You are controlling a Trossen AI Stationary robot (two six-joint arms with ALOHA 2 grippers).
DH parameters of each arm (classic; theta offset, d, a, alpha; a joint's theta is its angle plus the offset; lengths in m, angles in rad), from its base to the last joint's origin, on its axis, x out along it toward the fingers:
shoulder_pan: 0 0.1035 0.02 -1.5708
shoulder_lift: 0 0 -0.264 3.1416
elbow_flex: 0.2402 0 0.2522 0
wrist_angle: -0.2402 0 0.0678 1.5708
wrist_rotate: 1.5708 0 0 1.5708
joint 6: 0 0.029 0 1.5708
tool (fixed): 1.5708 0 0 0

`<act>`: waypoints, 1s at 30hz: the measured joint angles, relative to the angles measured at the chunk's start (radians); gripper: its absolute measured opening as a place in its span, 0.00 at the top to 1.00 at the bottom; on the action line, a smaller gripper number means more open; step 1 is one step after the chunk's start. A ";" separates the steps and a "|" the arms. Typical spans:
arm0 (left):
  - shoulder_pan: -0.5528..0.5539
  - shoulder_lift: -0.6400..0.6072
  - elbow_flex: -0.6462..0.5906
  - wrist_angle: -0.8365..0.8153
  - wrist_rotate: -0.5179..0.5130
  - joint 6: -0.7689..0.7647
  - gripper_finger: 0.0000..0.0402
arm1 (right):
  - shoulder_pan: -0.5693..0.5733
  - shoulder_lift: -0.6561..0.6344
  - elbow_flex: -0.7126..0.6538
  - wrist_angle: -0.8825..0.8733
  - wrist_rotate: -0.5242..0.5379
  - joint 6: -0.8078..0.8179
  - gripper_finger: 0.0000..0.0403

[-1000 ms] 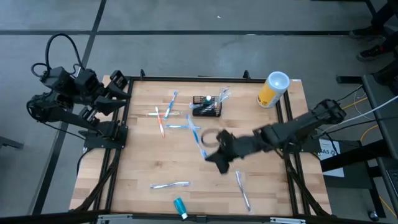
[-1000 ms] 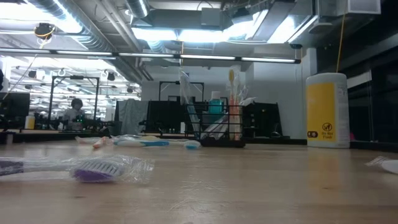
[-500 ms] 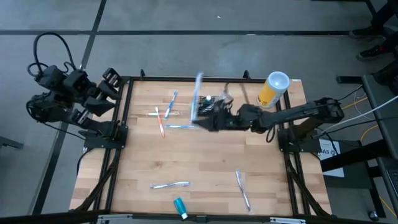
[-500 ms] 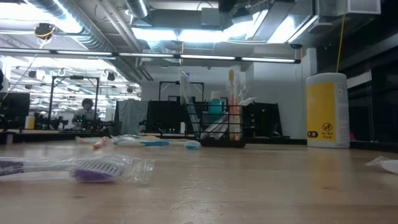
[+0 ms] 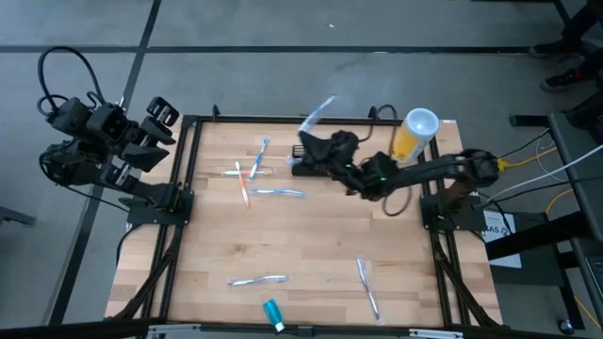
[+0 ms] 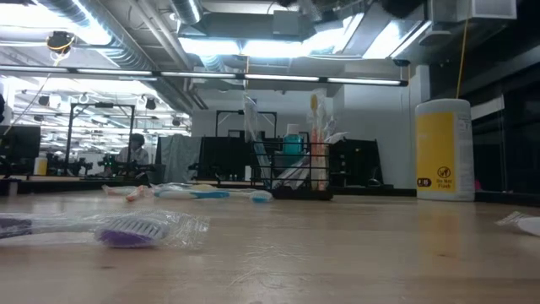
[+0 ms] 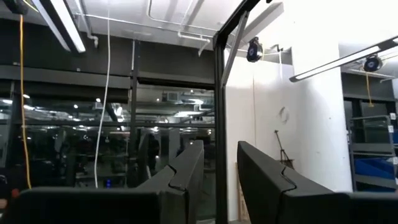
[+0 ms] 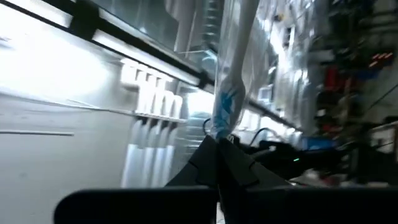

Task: Pick & Place toothbrushing station
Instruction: Put the blue toothbrush into the black mesh organizer

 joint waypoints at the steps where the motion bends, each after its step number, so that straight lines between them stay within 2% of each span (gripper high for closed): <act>1: 0.000 0.000 0.000 0.000 -0.009 0.005 0.77 | -0.004 0.043 0.041 0.017 -0.014 0.020 1.00; 4: 0.000 0.000 0.000 -0.003 -0.039 0.024 0.77 | -0.022 0.191 0.159 0.139 -0.049 0.089 1.00; 7: 0.000 0.000 0.000 -0.003 -0.048 0.026 0.77 | -0.035 0.340 0.254 0.303 -0.036 0.153 1.00; 11: 0.000 0.000 0.000 0.000 -0.069 0.012 0.78 | -0.025 0.446 0.348 0.298 0.002 0.254 1.00; 23: 0.000 0.000 0.000 0.000 -0.094 0.024 0.78 | 0.116 0.457 0.365 0.301 0.448 0.337 1.00; 28: 0.000 0.000 0.000 0.000 -0.096 0.034 0.78 | 0.109 0.457 0.331 0.301 0.549 0.357 1.00; 30: 0.000 0.000 0.000 0.000 -0.098 0.034 0.78 | 0.089 0.457 0.326 0.301 0.552 0.370 1.00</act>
